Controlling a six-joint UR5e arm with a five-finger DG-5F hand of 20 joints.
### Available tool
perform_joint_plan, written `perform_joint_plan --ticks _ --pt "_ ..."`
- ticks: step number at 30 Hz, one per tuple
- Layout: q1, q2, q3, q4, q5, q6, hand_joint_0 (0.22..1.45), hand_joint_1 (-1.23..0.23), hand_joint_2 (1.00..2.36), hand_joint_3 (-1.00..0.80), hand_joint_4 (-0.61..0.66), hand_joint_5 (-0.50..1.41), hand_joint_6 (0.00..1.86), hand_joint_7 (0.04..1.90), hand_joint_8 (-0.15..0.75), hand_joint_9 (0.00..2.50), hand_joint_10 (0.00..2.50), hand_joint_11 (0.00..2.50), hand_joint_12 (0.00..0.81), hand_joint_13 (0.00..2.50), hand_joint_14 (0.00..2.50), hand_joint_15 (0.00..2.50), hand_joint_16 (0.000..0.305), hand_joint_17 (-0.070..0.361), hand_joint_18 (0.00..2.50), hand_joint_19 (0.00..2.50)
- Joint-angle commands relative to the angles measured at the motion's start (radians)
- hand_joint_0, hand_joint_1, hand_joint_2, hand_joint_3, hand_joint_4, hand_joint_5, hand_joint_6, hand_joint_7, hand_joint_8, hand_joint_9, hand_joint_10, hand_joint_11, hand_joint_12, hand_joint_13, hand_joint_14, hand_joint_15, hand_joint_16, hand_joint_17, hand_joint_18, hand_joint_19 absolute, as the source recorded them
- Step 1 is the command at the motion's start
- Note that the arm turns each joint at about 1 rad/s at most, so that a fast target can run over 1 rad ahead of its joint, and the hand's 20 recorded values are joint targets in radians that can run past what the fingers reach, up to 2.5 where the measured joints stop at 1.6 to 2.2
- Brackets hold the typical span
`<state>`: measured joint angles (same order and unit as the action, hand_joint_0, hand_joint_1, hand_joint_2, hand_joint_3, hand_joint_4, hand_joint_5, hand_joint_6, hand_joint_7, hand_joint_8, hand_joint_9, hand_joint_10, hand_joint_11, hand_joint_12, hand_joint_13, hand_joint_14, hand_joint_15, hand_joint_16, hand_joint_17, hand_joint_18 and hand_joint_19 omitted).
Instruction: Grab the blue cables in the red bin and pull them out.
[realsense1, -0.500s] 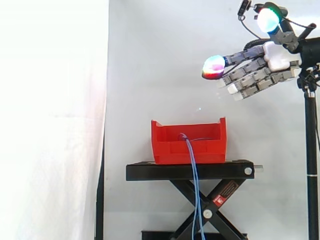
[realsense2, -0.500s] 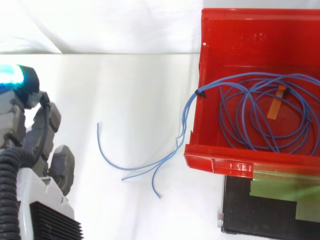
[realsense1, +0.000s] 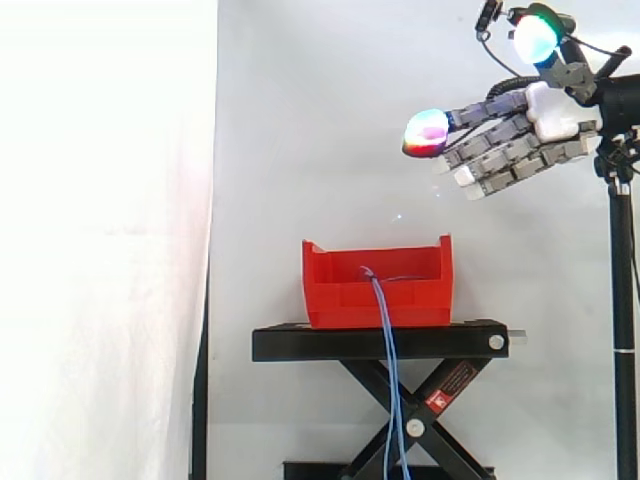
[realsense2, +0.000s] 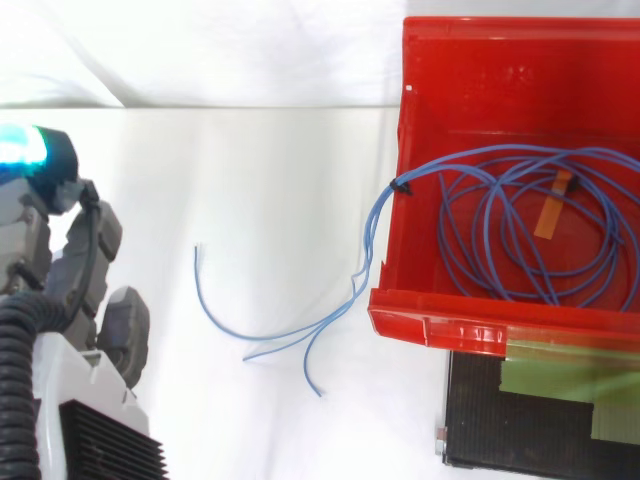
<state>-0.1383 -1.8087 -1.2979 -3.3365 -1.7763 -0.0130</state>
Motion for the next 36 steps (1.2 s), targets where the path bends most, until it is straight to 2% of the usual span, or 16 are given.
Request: perform_joint_plan --ticks 1,36 --pt "0.0 0.0 0.0 0.012 0.001 0.0 0.71 -0.65 1.0 -1.0 0.12 0.1 0.01 0.29 0.236 0.0 0.0 0.0 0.347 0.01 0.0 0.13 0.06 0.135 0.0 0.3" --pt "0.0 0.0 -0.001 0.023 0.001 0.0 0.72 -0.65 1.0 -1.0 0.12 0.12 0.01 0.29 0.232 0.0 0.0 0.0 0.353 0.01 0.0 0.13 0.06 0.136 0.0 0.31"
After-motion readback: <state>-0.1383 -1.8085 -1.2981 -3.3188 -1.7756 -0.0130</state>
